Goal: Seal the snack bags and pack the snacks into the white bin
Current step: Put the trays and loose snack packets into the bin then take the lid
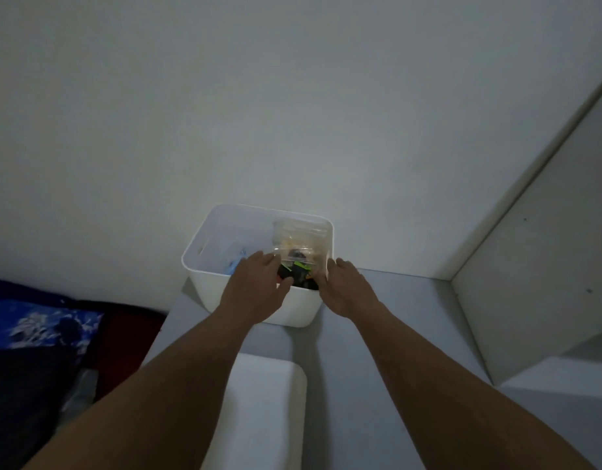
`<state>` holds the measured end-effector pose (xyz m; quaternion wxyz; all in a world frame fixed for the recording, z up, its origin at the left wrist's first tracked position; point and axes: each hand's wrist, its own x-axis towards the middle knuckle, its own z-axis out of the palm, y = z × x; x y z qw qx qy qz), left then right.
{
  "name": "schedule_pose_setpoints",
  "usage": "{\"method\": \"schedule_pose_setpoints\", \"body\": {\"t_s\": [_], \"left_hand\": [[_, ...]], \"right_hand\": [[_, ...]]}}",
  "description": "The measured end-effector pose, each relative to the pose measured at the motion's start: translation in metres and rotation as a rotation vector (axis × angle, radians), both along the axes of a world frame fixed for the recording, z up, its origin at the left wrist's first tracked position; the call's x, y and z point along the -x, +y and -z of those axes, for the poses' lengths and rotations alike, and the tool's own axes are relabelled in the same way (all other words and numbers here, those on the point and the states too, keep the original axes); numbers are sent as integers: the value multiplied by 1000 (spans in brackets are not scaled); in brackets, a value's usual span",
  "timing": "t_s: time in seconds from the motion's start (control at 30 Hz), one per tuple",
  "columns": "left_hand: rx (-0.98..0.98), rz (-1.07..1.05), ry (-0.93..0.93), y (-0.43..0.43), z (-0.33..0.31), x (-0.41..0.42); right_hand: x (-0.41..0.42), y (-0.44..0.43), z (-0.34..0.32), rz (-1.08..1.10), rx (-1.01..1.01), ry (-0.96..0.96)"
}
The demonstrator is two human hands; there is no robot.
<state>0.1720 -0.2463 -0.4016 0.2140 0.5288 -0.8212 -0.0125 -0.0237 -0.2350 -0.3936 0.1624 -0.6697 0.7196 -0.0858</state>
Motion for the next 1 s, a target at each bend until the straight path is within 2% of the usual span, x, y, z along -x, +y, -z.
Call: {"method": "schedule_pose_setpoints", "body": {"t_s": [0.1,0.33,0.7,0.9,1.0], "left_hand": [[-17,-57,-19,30,-3,-22],[-163,-168,13,97,34,-95],[-444,-231,-3,159,112,-189],[-478,-312,-94,179,144,-218],[-546,-389,-12,182,150,-212]], "right_hand": [[-8,31,-2,42,57,-59],[-50,108,30,110,28,-68],[-119,182,98,194,-144,-50],[-130,217,129,272,-213,-56],[-133,224,139,349,-264,-69]]}}
